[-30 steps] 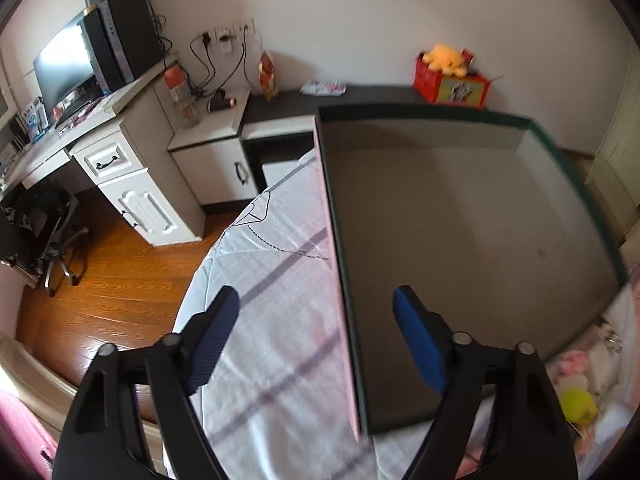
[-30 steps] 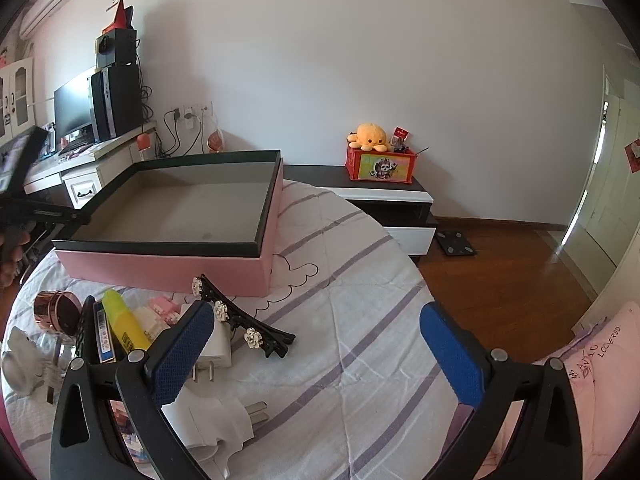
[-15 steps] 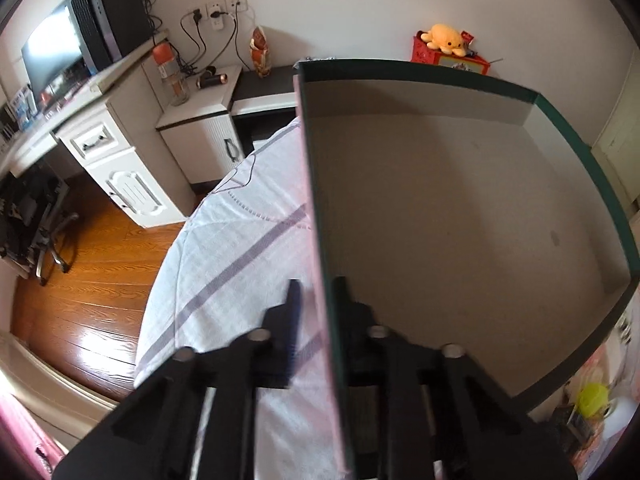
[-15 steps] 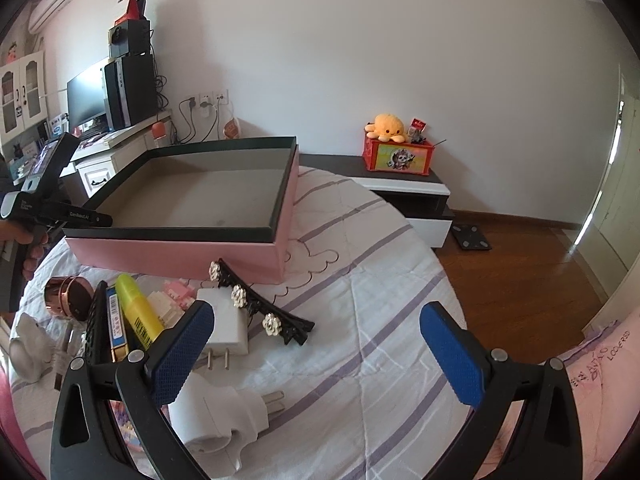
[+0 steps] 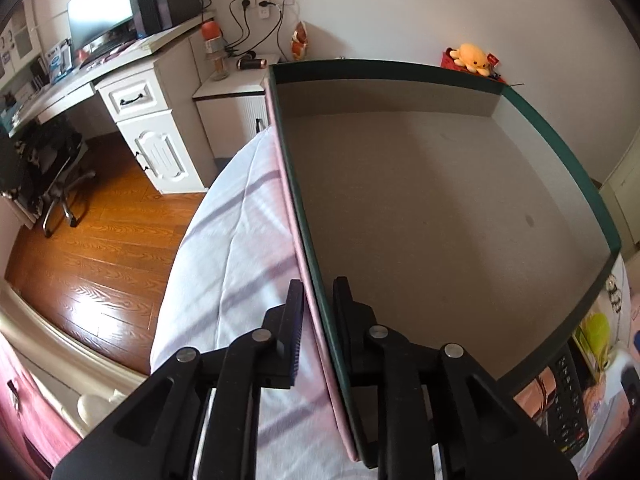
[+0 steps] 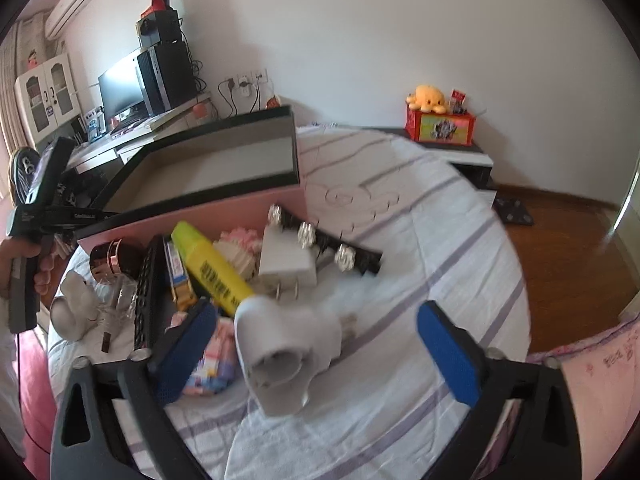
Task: Organize rigid objects
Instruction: 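Grasp the white round socket adapter with the right tool, then carry the adapter into the pink box and open the right tool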
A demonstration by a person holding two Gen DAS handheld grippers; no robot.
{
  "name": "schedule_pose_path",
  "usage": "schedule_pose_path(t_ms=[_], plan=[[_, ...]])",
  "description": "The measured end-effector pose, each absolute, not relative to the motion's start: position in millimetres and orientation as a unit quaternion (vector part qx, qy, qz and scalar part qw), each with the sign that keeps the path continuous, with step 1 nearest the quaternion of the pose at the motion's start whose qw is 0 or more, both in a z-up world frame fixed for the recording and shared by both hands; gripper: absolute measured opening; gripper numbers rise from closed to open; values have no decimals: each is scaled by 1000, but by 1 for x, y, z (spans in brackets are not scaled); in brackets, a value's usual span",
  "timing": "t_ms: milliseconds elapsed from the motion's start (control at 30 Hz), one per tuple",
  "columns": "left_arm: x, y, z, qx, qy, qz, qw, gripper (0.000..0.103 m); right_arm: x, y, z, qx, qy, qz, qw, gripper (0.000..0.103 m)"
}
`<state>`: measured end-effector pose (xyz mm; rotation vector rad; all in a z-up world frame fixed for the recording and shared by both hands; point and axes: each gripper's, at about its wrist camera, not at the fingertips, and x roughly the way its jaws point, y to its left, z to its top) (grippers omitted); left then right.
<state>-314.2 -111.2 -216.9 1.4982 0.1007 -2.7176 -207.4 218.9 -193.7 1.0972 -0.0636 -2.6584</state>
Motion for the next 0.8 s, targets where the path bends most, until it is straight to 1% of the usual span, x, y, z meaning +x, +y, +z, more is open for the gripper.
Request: schedule_pose_path(t_ms=[33, 100, 267, 367, 433, 667, 800], plan=[[-310, -114, -217, 481, 40, -876, 19, 17, -209, 220, -196, 382, -26, -914, 133, 85], [-302, -117, -217, 479, 49, -876, 19, 18, -210, 221, -201, 389, -40, -909, 148, 78], [-290, -119, -217, 472, 62, -879, 22, 20, -219, 219, -217, 405, -55, -898, 163, 75], [-288, -120, -218, 467, 66, -881, 20, 20, -222, 223, -218, 404, -65, -897, 169, 74], [-288, -121, -219, 467, 67, -881, 18, 21, -224, 226, -216, 399, -74, -896, 181, 64], [-287, -122, -219, 466, 69, -882, 12, 21, -231, 231, -211, 390, -77, -900, 181, 63], [-287, -123, -219, 466, 70, -882, 12, 21, -233, 229, -204, 379, -50, -911, 155, 63]])
